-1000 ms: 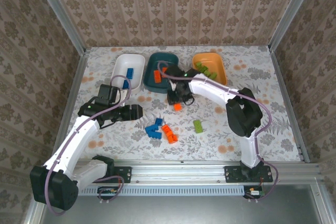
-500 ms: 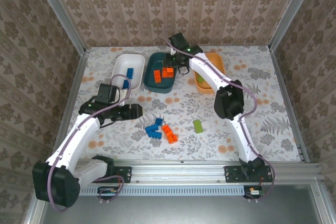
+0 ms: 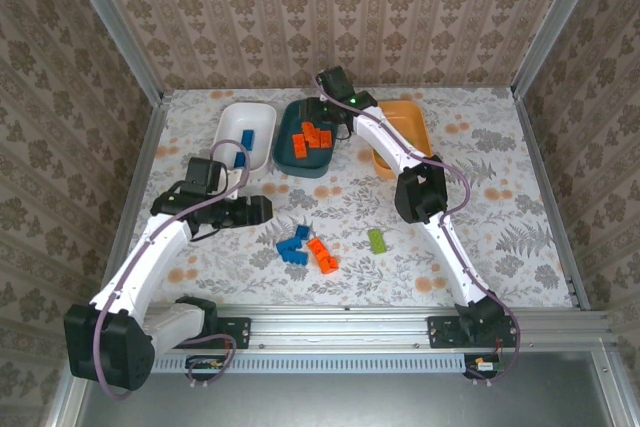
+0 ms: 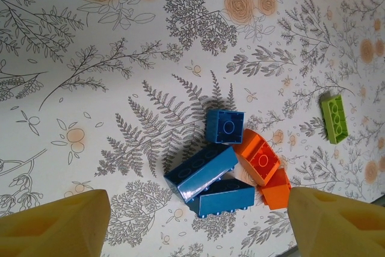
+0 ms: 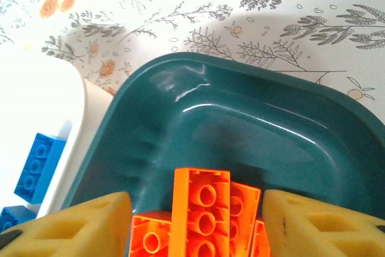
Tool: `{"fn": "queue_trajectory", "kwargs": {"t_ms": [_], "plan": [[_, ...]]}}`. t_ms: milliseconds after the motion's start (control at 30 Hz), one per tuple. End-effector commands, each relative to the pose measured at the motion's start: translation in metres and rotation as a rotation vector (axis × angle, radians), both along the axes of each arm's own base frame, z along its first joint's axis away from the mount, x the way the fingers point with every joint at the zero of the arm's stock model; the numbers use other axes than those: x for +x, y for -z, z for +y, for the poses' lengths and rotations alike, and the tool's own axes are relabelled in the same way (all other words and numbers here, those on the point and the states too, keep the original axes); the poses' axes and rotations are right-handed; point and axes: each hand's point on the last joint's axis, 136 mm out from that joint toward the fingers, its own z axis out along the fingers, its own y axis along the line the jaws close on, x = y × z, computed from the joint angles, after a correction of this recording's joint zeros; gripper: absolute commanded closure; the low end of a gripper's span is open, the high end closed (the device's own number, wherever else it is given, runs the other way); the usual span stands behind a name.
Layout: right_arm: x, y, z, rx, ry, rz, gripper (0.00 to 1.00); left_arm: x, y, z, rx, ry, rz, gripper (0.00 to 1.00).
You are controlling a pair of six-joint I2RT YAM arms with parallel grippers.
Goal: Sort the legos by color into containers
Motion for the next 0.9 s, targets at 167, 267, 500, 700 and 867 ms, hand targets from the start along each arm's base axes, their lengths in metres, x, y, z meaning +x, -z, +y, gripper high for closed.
{"fn": "queue_trajectory", "kwargs": {"t_ms": [167, 267, 500, 700, 867], "plan": [[-0.022, -0.096, 0.005, 0.081, -0.052, -0.084, 0.32, -0.001, 0.001, -0.002, -0.022, 0.026, -0.012, 0.21], [-0.06, -0.116, 0.003, 0.035, -0.103, -0.051, 0.3, -0.002, -0.002, -0.002, -0.03, 0.021, -0.017, 0.21], [-0.185, -0.09, -0.03, -0.097, -0.228, 0.158, 0.27, -0.009, -0.018, -0.006, -0.052, 0.016, -0.042, 0.21], [-0.313, -0.018, -0.038, -0.234, -0.343, 0.332, 0.21, -0.016, -0.021, -0.009, -0.085, -0.018, -0.043, 0.2], [-0.373, 0.023, -0.024, -0.244, -0.362, 0.389, 0.2, -0.022, -0.025, -0.01, -0.132, -0.06, -0.047, 0.2]]}}
